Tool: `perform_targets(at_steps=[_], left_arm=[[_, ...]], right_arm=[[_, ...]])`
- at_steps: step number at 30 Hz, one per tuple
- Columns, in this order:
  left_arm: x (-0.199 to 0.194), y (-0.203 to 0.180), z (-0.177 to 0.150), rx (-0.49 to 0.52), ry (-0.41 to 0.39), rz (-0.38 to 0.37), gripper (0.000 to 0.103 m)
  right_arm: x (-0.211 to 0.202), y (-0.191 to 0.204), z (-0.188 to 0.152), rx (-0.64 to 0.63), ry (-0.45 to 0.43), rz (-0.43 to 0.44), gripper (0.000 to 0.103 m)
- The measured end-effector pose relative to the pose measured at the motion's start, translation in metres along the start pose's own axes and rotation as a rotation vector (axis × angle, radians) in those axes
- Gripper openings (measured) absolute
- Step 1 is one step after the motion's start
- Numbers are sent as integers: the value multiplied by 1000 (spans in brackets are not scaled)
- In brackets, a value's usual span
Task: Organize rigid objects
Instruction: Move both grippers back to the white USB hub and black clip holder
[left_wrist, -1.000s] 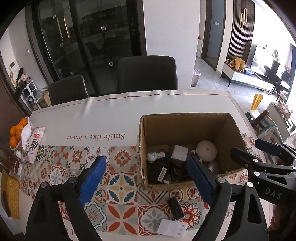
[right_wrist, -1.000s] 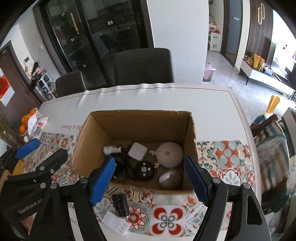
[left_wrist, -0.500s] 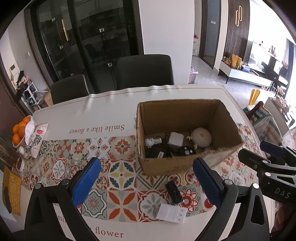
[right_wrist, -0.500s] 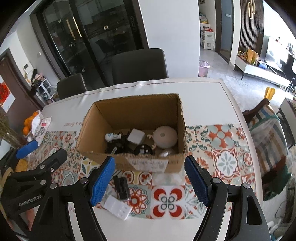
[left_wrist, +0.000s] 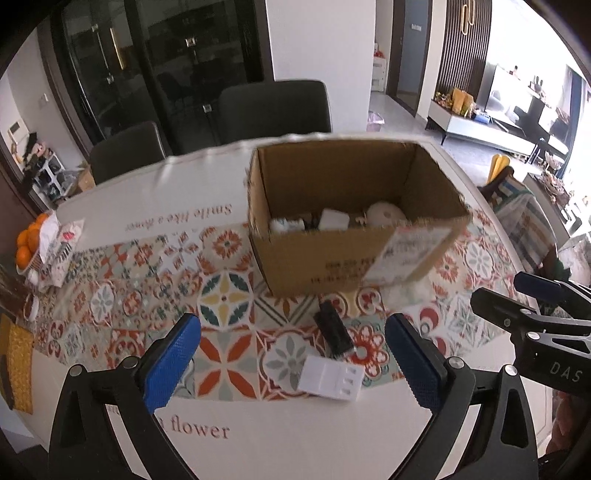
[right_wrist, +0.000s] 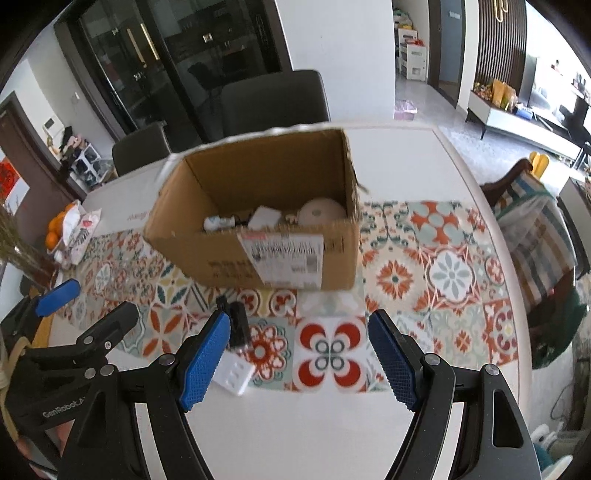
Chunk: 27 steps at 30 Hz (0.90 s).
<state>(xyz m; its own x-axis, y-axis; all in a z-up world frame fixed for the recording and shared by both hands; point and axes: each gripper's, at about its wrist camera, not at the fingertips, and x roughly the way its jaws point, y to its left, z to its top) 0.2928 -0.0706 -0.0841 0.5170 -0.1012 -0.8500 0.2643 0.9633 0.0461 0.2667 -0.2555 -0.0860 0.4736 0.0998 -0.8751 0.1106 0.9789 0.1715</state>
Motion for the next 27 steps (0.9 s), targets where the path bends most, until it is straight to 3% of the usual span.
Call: perform_targets(at_steps=[18, 27], left_arm=[[39, -9, -48, 23, 163, -51, 101], [61, -12, -67, 21, 247, -116, 101]], right_arm=[[34, -11, -44, 5, 139, -8, 77], [55, -16, -61, 23, 215, -6, 77]])
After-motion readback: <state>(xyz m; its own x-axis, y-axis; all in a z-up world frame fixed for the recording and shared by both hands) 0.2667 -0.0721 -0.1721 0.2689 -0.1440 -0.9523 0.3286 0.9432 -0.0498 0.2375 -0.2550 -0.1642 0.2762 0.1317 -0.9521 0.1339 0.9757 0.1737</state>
